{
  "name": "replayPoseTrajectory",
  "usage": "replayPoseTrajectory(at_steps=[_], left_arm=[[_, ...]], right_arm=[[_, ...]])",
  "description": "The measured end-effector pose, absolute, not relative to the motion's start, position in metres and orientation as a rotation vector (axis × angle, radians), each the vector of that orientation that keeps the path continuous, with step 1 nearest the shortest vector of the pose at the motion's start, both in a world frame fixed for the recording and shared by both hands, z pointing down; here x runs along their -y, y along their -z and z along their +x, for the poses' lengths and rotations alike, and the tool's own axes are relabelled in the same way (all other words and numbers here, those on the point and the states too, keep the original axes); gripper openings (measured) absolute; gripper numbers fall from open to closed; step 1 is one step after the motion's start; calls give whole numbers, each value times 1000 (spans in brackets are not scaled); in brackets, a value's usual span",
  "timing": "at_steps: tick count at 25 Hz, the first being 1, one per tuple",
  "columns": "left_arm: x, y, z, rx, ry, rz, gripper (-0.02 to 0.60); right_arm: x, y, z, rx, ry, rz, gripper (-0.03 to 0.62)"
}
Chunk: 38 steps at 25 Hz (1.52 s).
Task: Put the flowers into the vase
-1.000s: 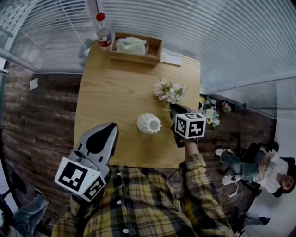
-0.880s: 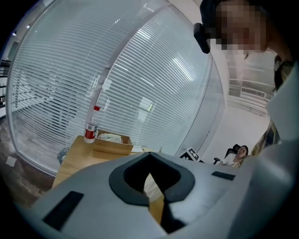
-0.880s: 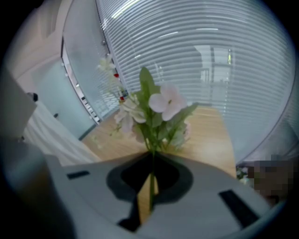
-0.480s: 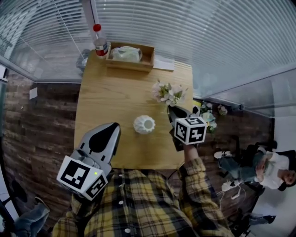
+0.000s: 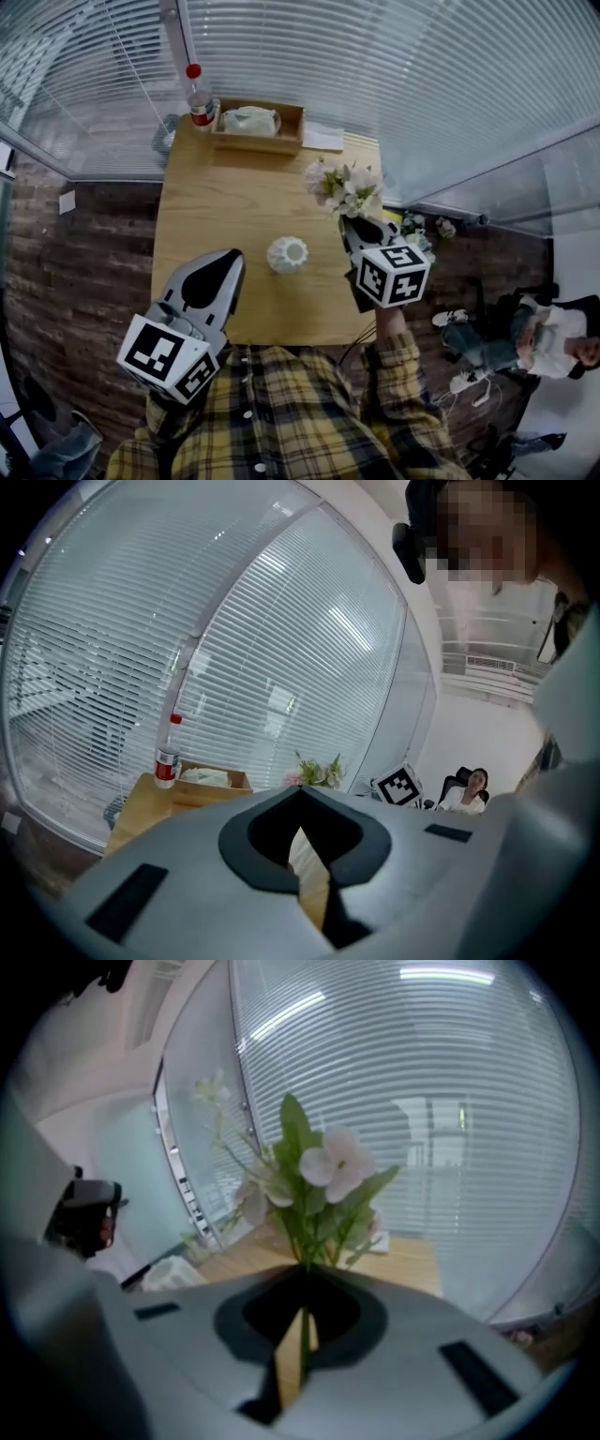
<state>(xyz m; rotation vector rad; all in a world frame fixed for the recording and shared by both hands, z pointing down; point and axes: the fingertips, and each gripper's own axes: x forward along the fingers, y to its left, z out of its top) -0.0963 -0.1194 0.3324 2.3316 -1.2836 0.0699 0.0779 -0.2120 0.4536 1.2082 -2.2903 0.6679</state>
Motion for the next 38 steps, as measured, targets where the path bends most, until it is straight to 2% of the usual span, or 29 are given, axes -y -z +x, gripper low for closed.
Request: replayPoseTrajectory(at_steps=[22,38], left_arm=[[107,-327,-107,1316,-45,2332,9],[97,-329,-132,1378,-39,2277,9]], right_arm=[[199,-268,12,2778,-352,1218,20],[198,-237,-28,3048,-394,1225,20]])
